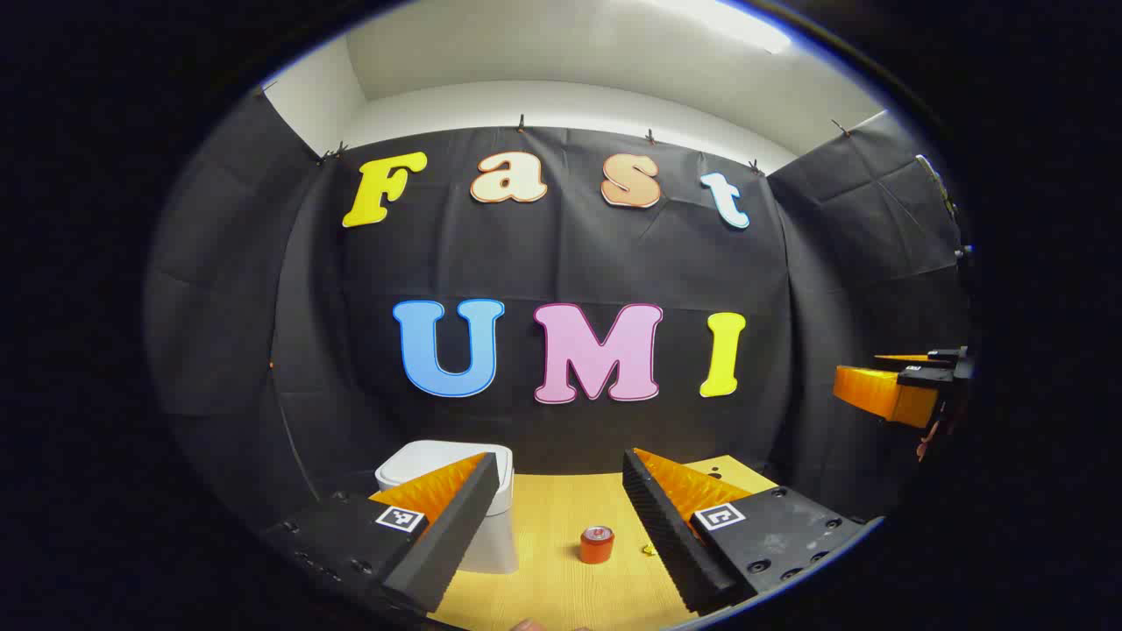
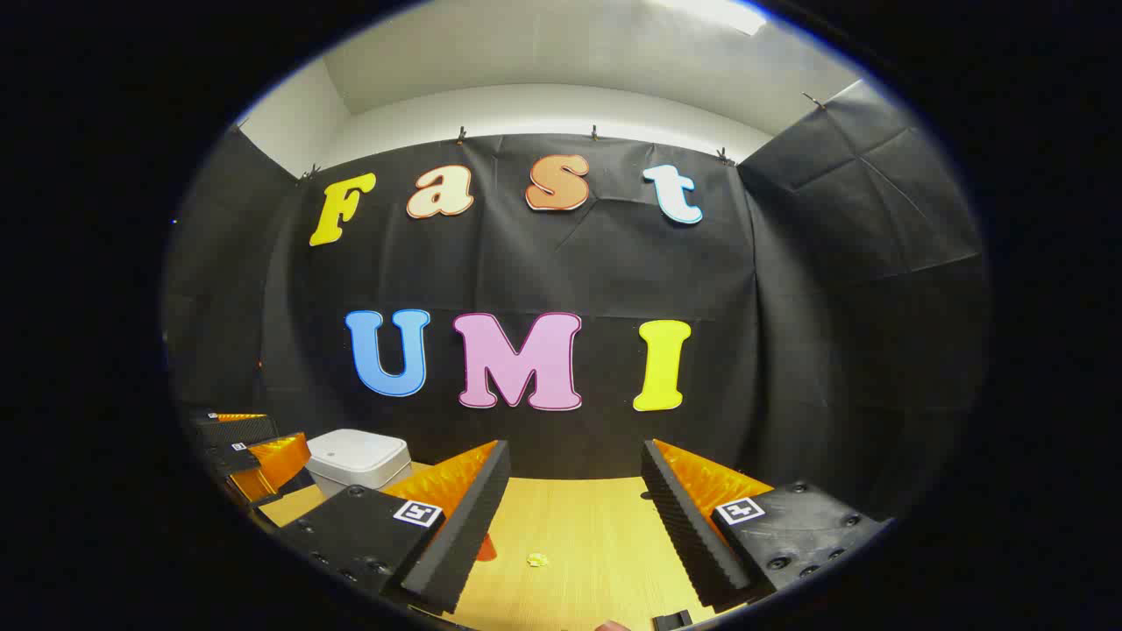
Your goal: Press the lid of the desktop garbage bin to open it, pick up the crumpled paper on the desktop and throw it into the bin, then pick up the pop can on the desktop and drop it into the bin, and finally close the garbage bin lid.
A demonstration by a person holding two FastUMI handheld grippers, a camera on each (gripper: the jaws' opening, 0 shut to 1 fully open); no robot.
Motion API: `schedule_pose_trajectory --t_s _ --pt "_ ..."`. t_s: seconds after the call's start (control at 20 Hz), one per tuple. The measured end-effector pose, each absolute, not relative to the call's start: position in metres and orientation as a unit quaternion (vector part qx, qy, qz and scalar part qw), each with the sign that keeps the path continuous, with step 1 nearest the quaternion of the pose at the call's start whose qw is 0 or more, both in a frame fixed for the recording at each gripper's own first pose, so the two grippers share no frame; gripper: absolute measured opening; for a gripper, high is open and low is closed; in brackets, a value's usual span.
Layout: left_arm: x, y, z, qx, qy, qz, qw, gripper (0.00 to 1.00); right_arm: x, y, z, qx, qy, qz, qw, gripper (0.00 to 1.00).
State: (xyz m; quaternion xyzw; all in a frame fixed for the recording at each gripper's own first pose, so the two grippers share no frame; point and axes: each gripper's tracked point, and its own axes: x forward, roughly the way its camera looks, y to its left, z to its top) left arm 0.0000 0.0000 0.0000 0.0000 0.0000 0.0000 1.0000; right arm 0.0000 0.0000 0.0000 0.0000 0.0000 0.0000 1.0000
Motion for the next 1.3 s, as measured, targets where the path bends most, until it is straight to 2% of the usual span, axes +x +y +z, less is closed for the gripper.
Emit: schedule_pose_trajectory --t_s 0.05,0.3,0.5,0.8,0.9,1.25,1.3 --pt "0.0 -0.003 0.001 -0.003 -0.002 -0.005 1.0 0.96 0.0 -0.001 0.001 -0.003 -0.002 -0.002 1.0 0.96" --pt "0.004 -0.01 0.004 0.009 -0.005 -0.017 1.0 0.96 -0.001 0.008 0.004 -0.021 -0.011 0.012 1.0 0.97" --pt "0.003 -0.005 0.007 0.016 -0.007 -0.012 1.0 0.96 -0.002 0.034 0.007 -0.051 -0.024 0.054 0.997 0.97" --pt "0.013 0.014 0.003 0.025 0.002 0.005 1.0 0.96 0.005 0.038 0.008 -0.051 -0.022 0.066 0.996 0.96" --pt "0.016 0.018 0.003 0.027 0.003 0.006 1.0 0.88 0.005 0.038 0.009 -0.051 -0.025 0.064 0.996 0.96" --pt "0.042 0.047 -0.002 0.021 0.027 -0.021 0.999 0.07 0.006 0.034 0.004 -0.056 -0.019 0.05 0.997 0.97" --pt "0.047 0.051 -0.004 0.016 0.029 -0.034 0.999 0.07 0.006 0.034 0.002 -0.056 -0.017 0.048 0.997 0.96"
